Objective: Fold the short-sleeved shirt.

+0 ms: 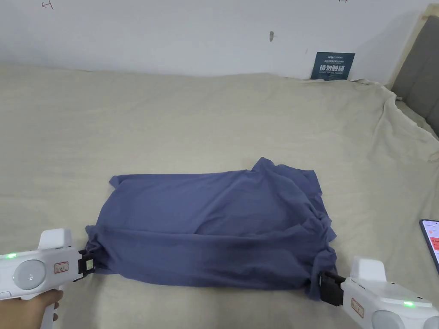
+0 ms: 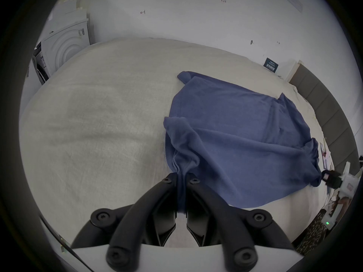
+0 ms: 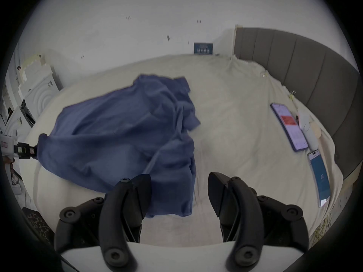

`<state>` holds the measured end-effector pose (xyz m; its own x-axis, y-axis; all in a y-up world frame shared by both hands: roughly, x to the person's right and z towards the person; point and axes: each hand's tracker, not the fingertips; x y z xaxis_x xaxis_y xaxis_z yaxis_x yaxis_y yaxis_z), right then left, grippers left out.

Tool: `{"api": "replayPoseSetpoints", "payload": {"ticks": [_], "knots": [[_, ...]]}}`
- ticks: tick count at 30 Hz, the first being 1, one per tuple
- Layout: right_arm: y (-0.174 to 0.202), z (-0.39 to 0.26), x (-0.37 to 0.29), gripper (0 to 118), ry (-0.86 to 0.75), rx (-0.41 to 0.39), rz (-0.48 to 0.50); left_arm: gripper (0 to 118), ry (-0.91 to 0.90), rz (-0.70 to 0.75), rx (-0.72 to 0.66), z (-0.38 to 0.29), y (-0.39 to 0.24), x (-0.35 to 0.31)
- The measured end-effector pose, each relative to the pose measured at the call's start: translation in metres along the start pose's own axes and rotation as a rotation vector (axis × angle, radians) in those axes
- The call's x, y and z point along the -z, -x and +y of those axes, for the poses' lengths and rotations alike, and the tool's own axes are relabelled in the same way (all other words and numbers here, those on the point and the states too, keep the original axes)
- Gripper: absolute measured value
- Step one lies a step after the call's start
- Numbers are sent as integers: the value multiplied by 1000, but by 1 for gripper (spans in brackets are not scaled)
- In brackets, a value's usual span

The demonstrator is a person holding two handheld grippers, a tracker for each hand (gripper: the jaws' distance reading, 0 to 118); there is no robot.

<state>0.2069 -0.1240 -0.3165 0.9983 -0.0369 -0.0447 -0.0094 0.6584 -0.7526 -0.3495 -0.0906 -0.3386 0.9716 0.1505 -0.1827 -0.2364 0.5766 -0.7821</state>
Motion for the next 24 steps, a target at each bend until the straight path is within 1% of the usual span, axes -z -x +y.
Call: {"api": "replayPoseSetpoints", "payload": {"ticks": [3, 5, 6, 7, 8, 9, 10, 12, 14, 20, 24], "knots": [[-1, -5, 10, 62, 18, 19, 12, 6, 3, -3, -10, 0, 1, 2], [-3, -5, 16, 55, 40, 33, 32, 6, 7, -2, -11, 0, 2, 4], [5, -4, 11, 43, 52, 40, 45, 6, 10, -1, -10, -1, 1, 5], [6, -4, 12, 26, 54, 52, 57, 6, 13, 1, -11, -2, 1, 6], [7, -4, 12, 4, 52, 60, 58, 6, 14, 2, -12, -2, 1, 6], [9, -4, 10, 3, 39, 67, 45, 6, 15, 4, -14, -3, 1, 6], [10, -3, 5, 3, 32, 70, 54, 6, 13, 4, -17, -4, 1, 6], [11, -2, -3, 2, 10, 55, 54, 6, 10, 1, -23, -6, 2, 5], [5, -1, -9, 2, 1, 46, 56, 6, 9, 1, -22, -8, 3, 3], [-10, 1, -32, 2, -47, 69, 70, 6, -13, -16, -45, -14, 10, -13], [-16, -6, -51, 2, -59, 60, 68, 6, -23, -22, -49, -20, 19, -29]]}}
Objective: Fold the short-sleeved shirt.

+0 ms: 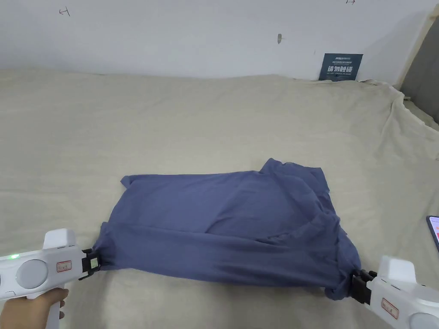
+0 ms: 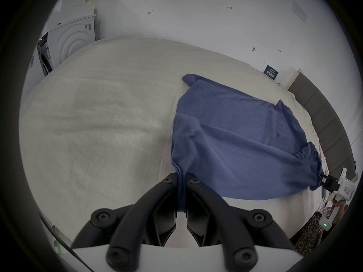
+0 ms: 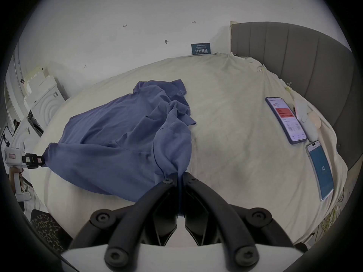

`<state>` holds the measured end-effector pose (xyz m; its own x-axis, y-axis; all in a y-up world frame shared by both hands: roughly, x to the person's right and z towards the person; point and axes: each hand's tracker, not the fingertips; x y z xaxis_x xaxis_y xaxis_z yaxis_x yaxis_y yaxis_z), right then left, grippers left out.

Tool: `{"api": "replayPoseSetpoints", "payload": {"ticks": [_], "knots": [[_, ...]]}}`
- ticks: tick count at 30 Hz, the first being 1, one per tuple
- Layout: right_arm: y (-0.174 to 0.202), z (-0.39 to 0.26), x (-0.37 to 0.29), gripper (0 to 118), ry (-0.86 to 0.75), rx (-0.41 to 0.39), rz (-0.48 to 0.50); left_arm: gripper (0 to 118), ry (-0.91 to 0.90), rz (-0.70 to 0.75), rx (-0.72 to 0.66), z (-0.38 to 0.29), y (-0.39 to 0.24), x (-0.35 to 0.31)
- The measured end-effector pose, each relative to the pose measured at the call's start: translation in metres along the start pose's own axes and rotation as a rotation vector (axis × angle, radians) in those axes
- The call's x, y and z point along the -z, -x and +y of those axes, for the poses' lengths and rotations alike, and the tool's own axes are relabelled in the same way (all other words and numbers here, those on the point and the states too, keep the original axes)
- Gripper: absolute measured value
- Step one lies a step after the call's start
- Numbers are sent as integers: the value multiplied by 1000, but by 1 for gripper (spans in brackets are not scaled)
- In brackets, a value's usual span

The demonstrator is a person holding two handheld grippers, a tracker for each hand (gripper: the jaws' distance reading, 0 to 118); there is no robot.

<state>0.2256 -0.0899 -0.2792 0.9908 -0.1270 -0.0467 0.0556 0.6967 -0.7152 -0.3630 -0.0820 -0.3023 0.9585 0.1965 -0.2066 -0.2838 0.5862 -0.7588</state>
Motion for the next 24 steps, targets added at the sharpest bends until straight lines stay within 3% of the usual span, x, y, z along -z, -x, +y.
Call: {"api": "replayPoseSetpoints", "payload": {"ticks": [9, 23, 24], "knots": [[-11, -42, -36, 2, 41, 13, 11, 6, 24, -1, 13, -49, 17, -36], [-15, -71, -7, 2, 144, 18, -34, 6, 91, 71, -34, -85, 20, -15], [-14, -69, -8, 3, 144, 16, -37, 11, 91, 76, -31, -85, 18, -18]]}}
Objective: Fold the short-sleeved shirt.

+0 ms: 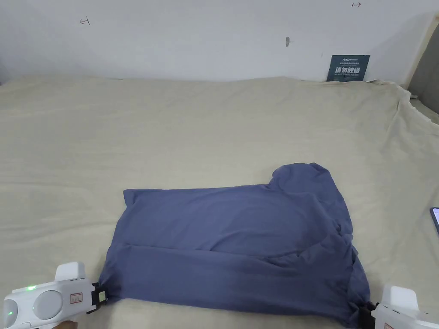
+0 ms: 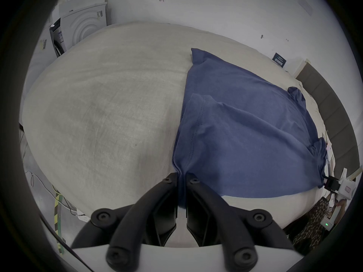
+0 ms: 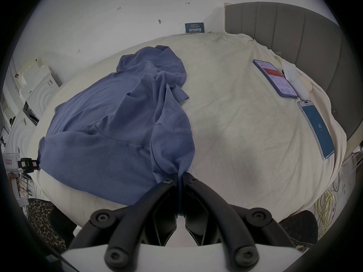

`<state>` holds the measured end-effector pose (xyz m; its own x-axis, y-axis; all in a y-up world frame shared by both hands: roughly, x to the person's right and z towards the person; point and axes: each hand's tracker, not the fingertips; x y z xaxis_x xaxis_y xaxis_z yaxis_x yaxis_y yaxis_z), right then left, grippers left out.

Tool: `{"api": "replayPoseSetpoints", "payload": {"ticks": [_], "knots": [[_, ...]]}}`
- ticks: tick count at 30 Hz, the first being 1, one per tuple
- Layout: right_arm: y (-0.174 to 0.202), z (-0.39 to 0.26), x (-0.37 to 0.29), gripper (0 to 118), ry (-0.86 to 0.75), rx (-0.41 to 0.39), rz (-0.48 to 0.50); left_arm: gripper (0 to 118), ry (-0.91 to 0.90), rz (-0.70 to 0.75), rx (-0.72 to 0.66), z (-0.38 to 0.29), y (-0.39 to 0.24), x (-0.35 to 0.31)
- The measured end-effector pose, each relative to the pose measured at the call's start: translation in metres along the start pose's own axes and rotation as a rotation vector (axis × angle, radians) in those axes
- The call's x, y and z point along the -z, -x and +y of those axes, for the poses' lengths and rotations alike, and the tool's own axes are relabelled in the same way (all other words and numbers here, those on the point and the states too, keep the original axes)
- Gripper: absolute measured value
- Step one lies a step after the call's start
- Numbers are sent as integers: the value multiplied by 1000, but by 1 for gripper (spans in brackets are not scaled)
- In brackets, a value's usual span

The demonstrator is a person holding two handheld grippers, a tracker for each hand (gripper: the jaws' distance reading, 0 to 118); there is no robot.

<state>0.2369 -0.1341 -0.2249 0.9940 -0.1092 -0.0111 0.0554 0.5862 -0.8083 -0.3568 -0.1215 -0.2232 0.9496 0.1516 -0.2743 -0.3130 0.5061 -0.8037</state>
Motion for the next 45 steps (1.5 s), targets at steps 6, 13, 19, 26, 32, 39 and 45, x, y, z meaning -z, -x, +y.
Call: {"api": "replayPoseSetpoints", "payload": {"ticks": [6, 13, 19, 26, 32, 39, 45], "knots": [[17, 27, -44, 74, -115, -31, -14, 97, -69, -60, -106, 16, -10, -34], [47, 82, -126, 74, -437, -110, 11, 97, -368, -86, -25, 54, -48, -113], [71, 103, -165, 74, -657, -160, -20, 94, -624, -20, 72, 63, -84, -156], [82, 103, -171, 29, -784, -175, -56, 6, -855, -15, 200, 46, -112, -172], [84, 105, -164, 0, -806, -162, -46, 0, -865, -46, 206, 45, -118, -166], [82, 116, -149, 0, -785, -161, -31, 0, -709, -99, 168, 79, -110, -137], [83, 132, -132, 0, -760, -167, -26, 0, -556, -133, 116, 137, -93, -84]]}}
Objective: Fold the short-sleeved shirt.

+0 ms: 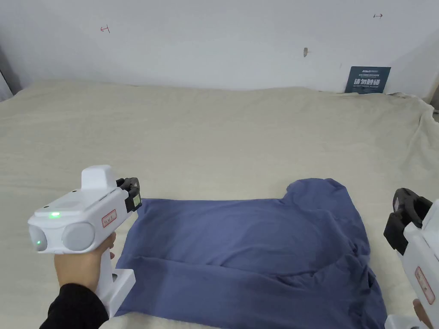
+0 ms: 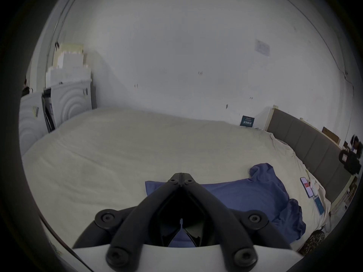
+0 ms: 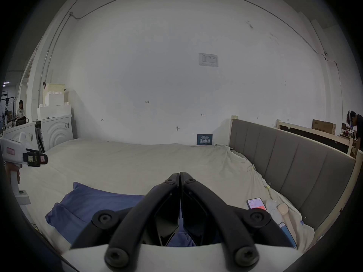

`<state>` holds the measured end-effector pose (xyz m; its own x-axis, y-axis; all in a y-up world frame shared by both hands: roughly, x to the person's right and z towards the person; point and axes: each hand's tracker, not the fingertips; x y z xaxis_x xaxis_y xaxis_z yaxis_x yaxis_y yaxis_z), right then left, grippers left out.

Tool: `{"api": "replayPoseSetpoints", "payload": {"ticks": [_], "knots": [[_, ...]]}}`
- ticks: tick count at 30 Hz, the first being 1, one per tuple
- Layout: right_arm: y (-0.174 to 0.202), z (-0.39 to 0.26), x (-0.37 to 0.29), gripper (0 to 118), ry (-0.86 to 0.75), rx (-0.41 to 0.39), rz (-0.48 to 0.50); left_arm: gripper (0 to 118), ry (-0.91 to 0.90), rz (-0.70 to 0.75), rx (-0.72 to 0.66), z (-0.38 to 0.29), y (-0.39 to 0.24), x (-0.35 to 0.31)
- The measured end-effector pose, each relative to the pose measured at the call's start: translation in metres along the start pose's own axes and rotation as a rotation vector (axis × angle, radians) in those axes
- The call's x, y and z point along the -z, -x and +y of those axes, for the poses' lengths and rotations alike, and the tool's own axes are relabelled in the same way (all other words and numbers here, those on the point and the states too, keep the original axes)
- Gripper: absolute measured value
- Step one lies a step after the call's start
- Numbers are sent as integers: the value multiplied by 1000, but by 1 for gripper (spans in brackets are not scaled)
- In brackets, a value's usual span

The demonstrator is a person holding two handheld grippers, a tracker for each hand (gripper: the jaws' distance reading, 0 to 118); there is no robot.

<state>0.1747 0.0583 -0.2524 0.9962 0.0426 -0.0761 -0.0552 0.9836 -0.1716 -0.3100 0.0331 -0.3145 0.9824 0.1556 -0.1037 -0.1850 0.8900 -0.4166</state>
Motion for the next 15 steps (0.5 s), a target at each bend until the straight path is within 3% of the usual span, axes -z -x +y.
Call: {"api": "replayPoseSetpoints", "payload": {"ticks": [6, 8, 12, 15], "knots": [[-2, -9, 28, 0, 44, -3, -11, 0, 209, 27, -40, 7, 35, 93], [-3, -13, 36, 0, 61, -8, -20, 15, 250, 42, -67, 5, 45, 118], [-3, -19, 54, 0, 101, -14, -37, 65, 348, 67, -68, 2, 59, 167], [5, -18, 63, 0, 119, -15, -49, 79, 446, 100, -50, -6, 68, 201]]}}
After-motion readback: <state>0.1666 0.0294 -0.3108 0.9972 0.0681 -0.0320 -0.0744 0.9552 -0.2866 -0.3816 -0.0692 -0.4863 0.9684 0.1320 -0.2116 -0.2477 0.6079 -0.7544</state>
